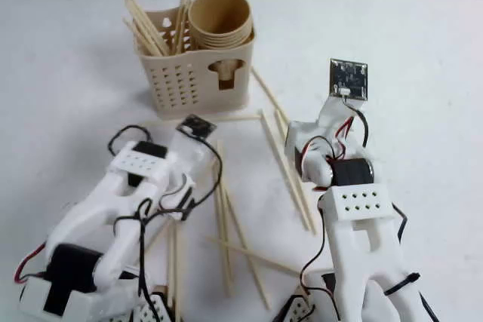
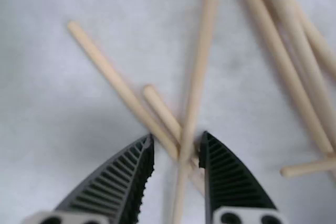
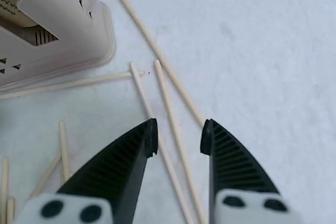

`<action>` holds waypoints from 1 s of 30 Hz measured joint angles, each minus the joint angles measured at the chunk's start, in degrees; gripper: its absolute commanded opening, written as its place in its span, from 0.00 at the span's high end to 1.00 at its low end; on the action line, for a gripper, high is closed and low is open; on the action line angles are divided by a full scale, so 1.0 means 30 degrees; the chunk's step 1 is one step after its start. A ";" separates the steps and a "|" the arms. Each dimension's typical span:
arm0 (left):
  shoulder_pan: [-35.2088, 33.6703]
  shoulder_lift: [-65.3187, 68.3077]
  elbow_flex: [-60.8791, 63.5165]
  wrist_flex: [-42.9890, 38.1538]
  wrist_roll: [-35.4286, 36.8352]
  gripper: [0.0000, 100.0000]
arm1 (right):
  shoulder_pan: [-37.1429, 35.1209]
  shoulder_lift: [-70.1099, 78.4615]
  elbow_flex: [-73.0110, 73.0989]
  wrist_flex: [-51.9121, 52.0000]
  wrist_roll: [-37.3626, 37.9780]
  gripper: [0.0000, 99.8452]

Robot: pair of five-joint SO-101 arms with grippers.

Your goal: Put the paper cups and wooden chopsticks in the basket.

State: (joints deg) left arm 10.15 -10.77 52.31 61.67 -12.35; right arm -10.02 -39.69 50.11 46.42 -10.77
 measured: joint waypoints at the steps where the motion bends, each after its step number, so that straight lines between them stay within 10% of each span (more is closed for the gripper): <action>1: 0.0264 0.0293 -0.0205 0.0000 -0.0029 0.90 | 0.0000 0.0000 0.0000 0.0000 0.0000 0.86; 30: 0.0527 0.3399 -0.8557 0.1993 0.0088 0.98 | -0.0029 0.0000 0.0000 0.0000 0.0000 0.86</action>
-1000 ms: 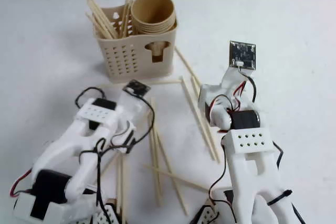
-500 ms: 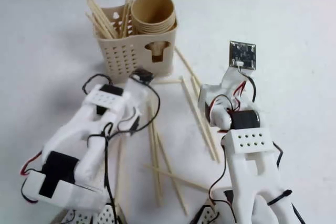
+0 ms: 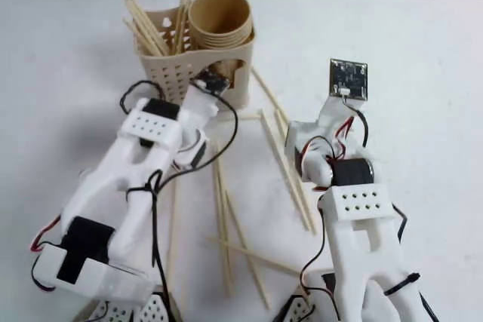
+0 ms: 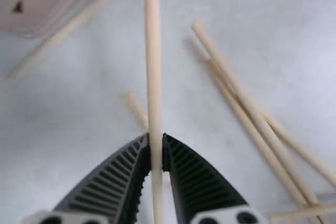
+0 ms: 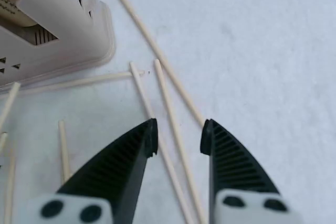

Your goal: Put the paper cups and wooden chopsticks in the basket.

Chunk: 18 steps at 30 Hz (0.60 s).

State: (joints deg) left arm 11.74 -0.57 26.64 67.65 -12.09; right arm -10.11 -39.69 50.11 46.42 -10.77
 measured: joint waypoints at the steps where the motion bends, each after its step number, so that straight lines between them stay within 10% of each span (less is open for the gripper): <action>1: 0.0000 0.0000 -0.0440 0.0440 0.0000 0.98 | 0.0000 0.0000 0.0000 0.0000 0.0000 0.86; 18: 0.2549 -0.2344 -0.6330 0.7590 0.0000 0.98 | 0.1055 0.0000 0.0000 0.0000 0.0000 0.86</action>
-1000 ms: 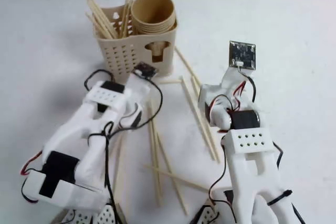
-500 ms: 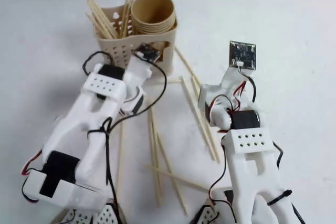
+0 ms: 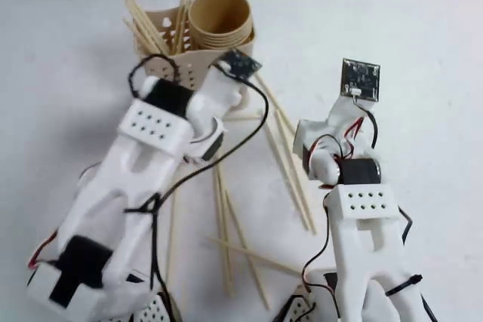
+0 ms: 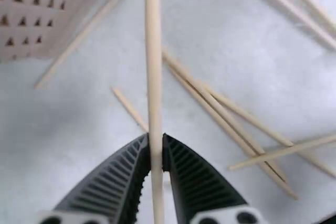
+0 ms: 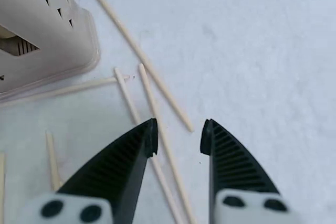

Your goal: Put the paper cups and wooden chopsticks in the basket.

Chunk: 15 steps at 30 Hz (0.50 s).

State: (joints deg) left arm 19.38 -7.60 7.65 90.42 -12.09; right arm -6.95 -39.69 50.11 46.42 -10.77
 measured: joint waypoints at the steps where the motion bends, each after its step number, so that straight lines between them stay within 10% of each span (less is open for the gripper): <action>1: 0.0000 -0.0469 -0.0410 0.0322 0.0000 0.98 | -0.0029 0.0000 0.0000 0.0000 0.0000 0.86; 15: -0.0176 -0.2725 -0.8733 0.3253 -0.0029 0.98 | -0.0059 0.0000 0.0000 0.0000 0.0000 0.86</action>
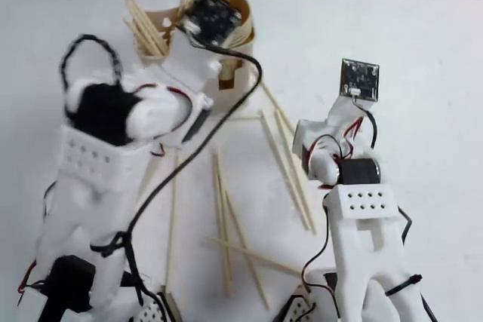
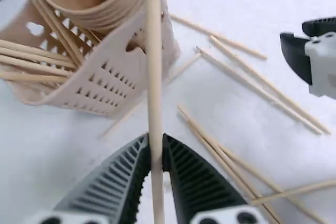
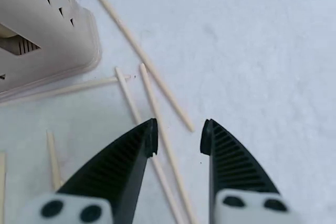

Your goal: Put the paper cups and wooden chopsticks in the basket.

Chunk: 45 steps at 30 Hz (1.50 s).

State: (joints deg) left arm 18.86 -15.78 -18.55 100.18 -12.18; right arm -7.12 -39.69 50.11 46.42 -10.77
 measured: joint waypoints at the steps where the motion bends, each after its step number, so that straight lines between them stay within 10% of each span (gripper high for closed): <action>1: -0.0205 0.0000 -0.0557 0.0000 0.0000 0.98 | 0.0000 0.0000 0.0000 0.0000 0.0000 0.86; 22: -0.4220 0.0000 -0.4718 -0.9934 -0.0029 0.98 | 0.0000 0.0000 0.0000 0.0000 0.0000 0.86; 45: -0.4777 0.0000 0.6037 -2.1363 0.1260 0.82 | 0.0000 0.0000 0.0000 0.0000 0.0000 0.86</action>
State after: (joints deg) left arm 4.53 -15.78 -0.44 36.09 -8.40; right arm -7.12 -39.69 50.11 46.42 -10.77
